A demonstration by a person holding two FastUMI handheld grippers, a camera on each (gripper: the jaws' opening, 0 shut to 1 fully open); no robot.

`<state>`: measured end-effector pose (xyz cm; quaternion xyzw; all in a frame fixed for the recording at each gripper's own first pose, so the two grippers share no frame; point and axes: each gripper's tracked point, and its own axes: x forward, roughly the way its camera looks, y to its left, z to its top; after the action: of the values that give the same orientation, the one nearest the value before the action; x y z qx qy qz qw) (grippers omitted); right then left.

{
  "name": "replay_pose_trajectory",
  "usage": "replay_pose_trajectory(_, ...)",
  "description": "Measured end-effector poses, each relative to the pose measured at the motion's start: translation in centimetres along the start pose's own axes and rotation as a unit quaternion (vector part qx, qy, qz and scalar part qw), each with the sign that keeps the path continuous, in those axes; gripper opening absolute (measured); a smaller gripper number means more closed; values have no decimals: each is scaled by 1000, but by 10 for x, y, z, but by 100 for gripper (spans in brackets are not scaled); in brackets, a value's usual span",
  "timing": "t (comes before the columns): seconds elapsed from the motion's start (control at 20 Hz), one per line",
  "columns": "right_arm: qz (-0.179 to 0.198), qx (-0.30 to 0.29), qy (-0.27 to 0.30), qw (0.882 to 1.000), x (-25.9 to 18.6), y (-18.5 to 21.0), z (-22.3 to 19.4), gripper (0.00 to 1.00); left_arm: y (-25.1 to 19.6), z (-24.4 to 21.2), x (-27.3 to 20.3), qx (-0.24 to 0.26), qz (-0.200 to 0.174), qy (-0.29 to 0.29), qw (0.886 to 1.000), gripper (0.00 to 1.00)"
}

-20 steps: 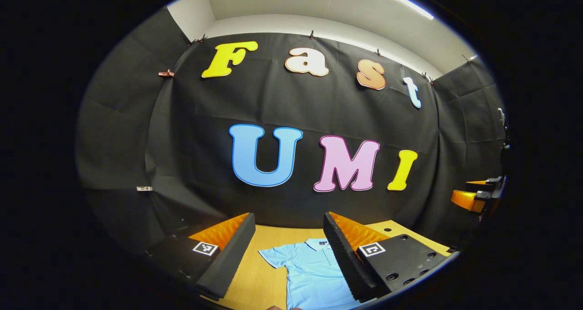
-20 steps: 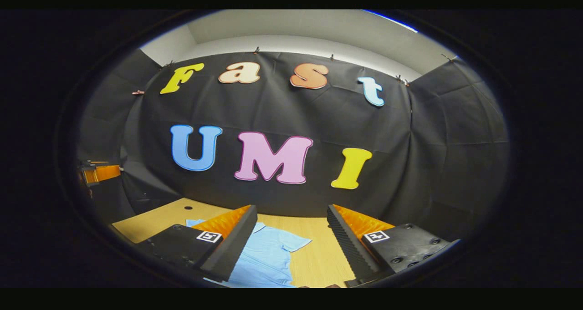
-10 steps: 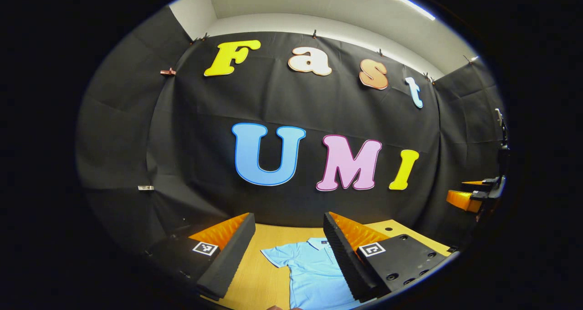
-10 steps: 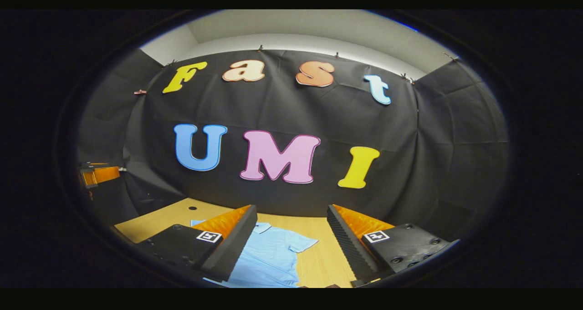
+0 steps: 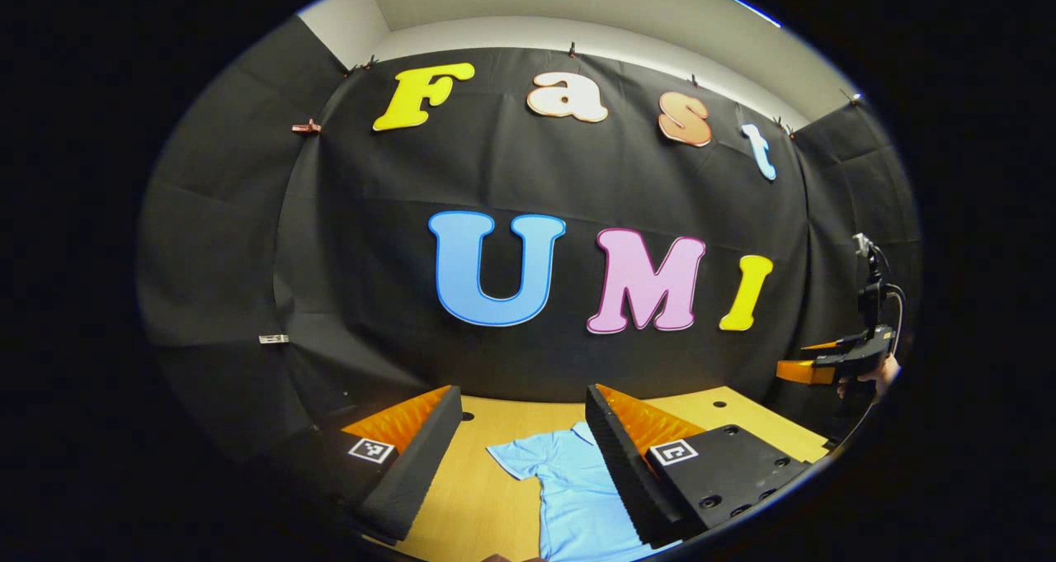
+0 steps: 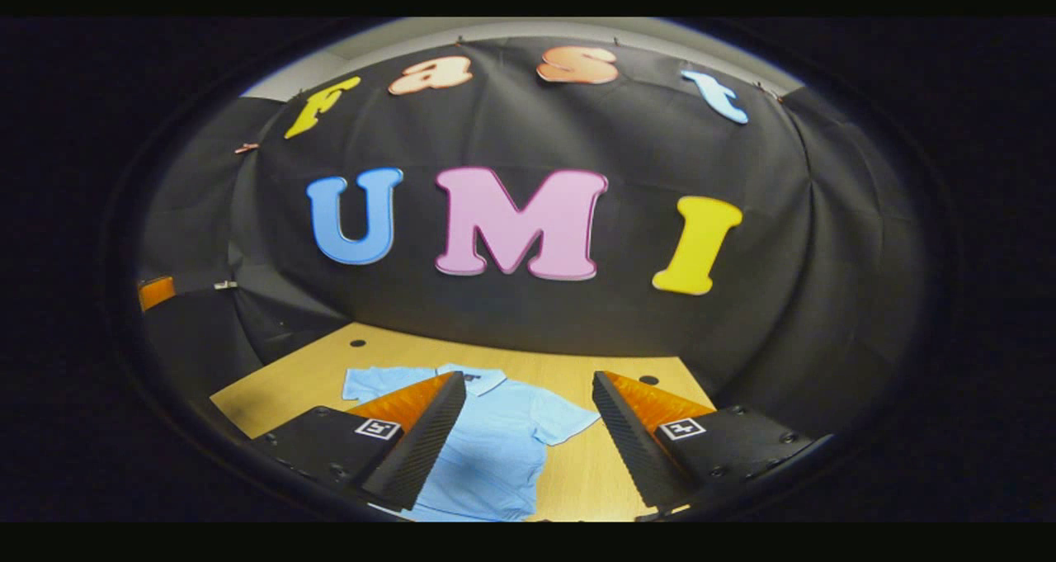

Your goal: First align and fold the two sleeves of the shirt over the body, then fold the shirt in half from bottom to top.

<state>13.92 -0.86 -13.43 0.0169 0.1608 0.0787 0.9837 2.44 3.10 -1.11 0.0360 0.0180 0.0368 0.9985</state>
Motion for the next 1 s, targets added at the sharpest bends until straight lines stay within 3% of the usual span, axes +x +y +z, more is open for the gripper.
replay_pose_trajectory(0.35,14,-23,120,992,153,-63,-109,98,-26,-21,74,16,31,44,998,96)
replay_pose_trajectory(0.55,24,-13,206,978,235,-92,-184,97,-48,-34,126,19,57,69,996,96)
replay_pose_trajectory(0.85,25,2,308,951,286,-104,-282,98,-76,-52,158,36,74,93,992,95)
replay_pose_trajectory(1.0,17,34,315,948,286,-104,-283,90,-77,-58,162,41,73,106,991,95)
